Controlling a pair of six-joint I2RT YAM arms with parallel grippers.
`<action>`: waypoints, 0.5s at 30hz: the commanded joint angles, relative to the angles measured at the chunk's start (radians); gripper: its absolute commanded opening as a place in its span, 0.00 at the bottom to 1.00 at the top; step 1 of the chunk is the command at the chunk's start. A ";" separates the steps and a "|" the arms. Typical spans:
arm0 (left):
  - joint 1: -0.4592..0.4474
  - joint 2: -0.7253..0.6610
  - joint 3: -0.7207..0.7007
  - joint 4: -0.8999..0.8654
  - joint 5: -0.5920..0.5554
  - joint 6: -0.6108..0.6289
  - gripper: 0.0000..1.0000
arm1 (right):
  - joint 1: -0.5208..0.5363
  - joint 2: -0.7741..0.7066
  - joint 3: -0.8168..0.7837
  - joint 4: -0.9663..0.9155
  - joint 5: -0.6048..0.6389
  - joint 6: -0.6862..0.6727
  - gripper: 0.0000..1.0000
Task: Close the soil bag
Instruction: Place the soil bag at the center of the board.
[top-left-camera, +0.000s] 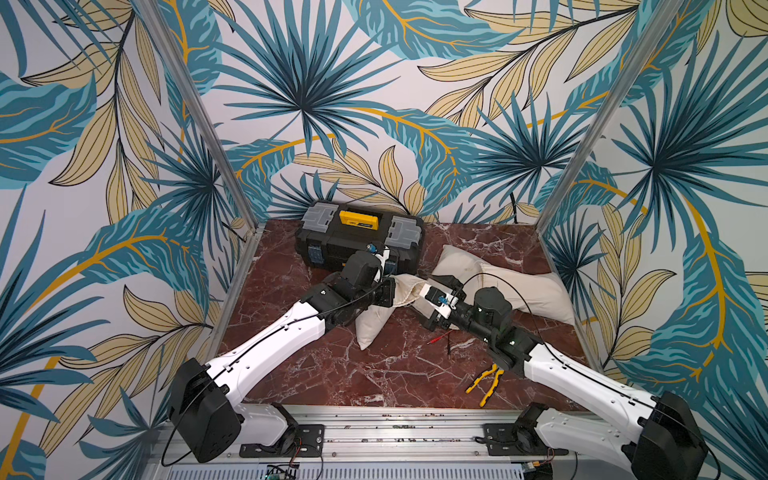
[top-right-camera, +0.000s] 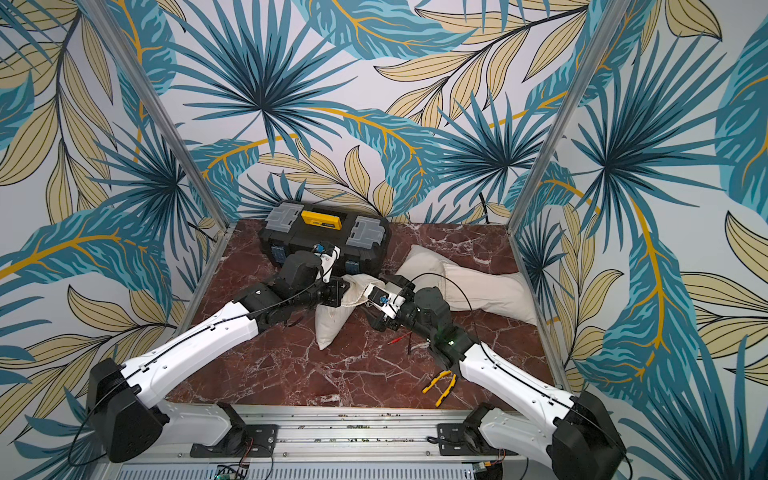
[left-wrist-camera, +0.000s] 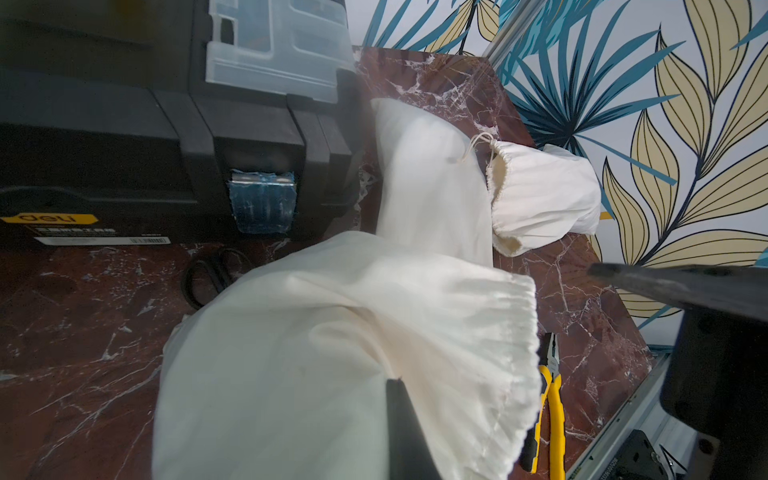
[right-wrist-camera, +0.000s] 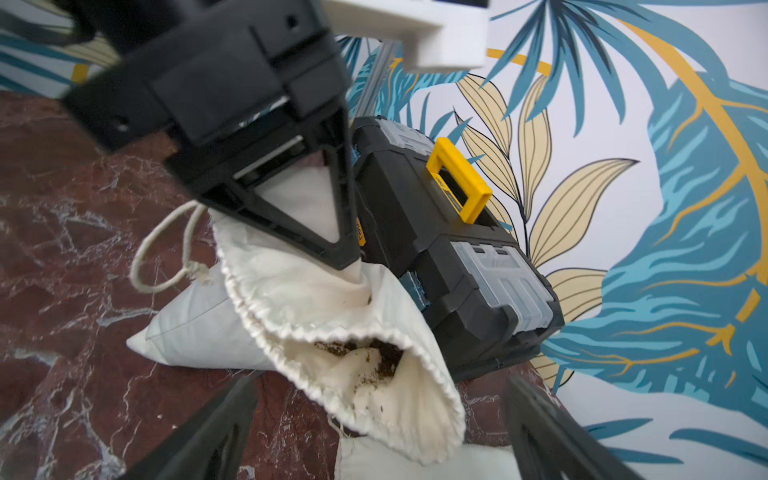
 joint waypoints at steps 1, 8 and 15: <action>-0.001 -0.035 0.039 0.038 0.010 0.027 0.08 | 0.011 0.038 0.037 -0.025 -0.049 -0.192 0.99; 0.000 -0.042 0.045 0.030 0.021 0.040 0.10 | 0.042 0.165 0.111 -0.063 -0.038 -0.300 0.93; 0.028 -0.137 -0.018 0.012 -0.025 0.064 0.30 | 0.016 0.199 0.148 -0.025 -0.050 -0.194 0.08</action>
